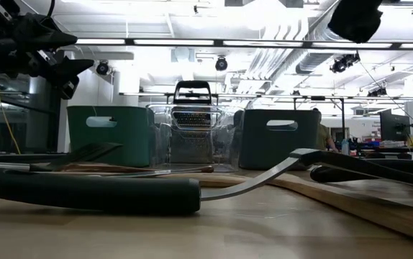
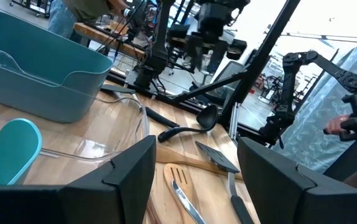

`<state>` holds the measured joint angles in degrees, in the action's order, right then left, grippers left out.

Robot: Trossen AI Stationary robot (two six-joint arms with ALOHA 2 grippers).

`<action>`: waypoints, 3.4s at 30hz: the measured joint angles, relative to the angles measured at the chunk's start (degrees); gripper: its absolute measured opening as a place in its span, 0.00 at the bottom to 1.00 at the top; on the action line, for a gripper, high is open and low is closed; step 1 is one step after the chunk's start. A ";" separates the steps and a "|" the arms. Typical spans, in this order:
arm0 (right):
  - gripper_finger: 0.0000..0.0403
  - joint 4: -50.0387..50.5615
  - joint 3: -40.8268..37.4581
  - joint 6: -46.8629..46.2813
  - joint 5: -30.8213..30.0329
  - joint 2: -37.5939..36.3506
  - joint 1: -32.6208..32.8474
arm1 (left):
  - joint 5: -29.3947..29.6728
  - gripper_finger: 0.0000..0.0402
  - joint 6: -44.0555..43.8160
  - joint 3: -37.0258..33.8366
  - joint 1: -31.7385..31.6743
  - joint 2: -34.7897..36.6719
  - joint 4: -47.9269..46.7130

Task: Pick & Place Kitchen Items
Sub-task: Put the left table knife into the blue bin

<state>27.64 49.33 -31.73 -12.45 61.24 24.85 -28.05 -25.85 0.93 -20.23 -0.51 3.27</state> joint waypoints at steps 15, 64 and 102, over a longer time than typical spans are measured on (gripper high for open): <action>0.18 -1.77 -0.12 -1.60 0.86 0.03 2.66 | 0.00 0.56 0.00 -0.02 0.00 0.00 0.00; 0.12 -2.62 -0.12 -9.09 -2.40 0.07 2.64 | 6.14 0.56 -15.50 21.55 0.01 -4.45 -28.36; 0.12 -2.34 -0.12 -7.96 -2.17 0.07 2.64 | 27.46 0.56 -40.80 46.69 36.71 -48.04 -50.93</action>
<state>25.30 49.21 -39.69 -14.62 61.32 27.49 -0.59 -66.64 47.62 16.48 -48.55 -47.67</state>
